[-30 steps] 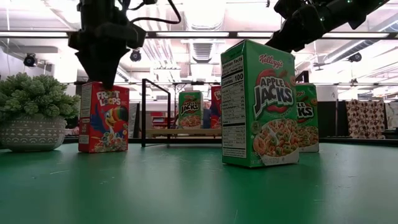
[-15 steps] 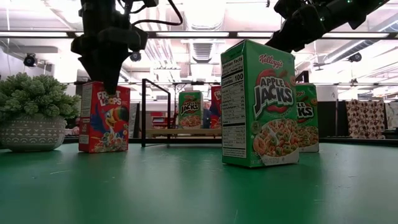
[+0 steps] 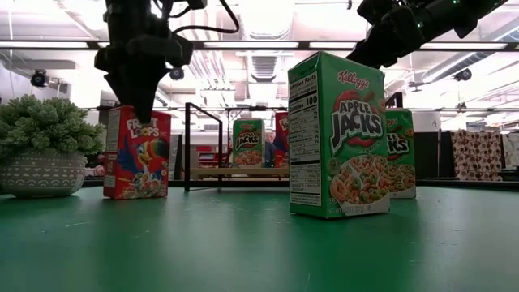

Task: Stack cereal on shelf
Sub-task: Put the red cereal box on the shelf aligned with the other red cereal box

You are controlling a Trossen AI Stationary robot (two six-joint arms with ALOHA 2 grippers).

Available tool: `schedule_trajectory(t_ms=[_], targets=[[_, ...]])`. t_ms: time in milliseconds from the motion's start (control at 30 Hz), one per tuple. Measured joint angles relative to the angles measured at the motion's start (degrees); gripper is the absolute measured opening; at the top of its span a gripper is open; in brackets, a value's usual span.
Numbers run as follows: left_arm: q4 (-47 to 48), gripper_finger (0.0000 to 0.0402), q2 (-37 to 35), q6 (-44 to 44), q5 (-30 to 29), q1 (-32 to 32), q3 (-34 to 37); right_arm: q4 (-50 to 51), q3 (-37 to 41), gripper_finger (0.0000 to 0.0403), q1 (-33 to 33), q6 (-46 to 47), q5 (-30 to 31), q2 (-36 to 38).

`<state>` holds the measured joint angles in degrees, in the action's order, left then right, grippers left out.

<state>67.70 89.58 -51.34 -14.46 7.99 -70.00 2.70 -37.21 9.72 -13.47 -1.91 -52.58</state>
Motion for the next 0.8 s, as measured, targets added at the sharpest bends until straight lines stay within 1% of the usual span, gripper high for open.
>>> schedule_trajectory(t_ms=[167,300,400,567,700,800], targets=[[0.0,0.0190,0.0,4.2,0.0,0.0,-1.4,0.0,0.0,0.0238,0.0,0.1,0.0,0.0],[-0.1,0.0190,0.0,9.0,-0.2,0.0,-5.1,0.0,0.0,0.0239,0.0,0.5,0.0,0.0],[-0.5,0.0190,0.0,13.9,-1.7,-0.2,-8.3,0.0,0.0,0.0237,0.0,0.8,0.0,0.0],[-4.3,0.0190,0.0,24.0,-2.4,-1.9,-12.3,0.0,0.0,0.0236,0.0,1.0,0.0,0.0],[-9.6,0.0190,-0.1,34.4,-2.4,-4.1,-13.7,0.0,0.0,0.0239,0.0,1.1,0.0,0.0],[-13.9,0.0190,-0.1,43.3,-0.6,-6.5,-13.7,0.0,0.0,0.0239,0.0,1.1,0.0,0.0]])
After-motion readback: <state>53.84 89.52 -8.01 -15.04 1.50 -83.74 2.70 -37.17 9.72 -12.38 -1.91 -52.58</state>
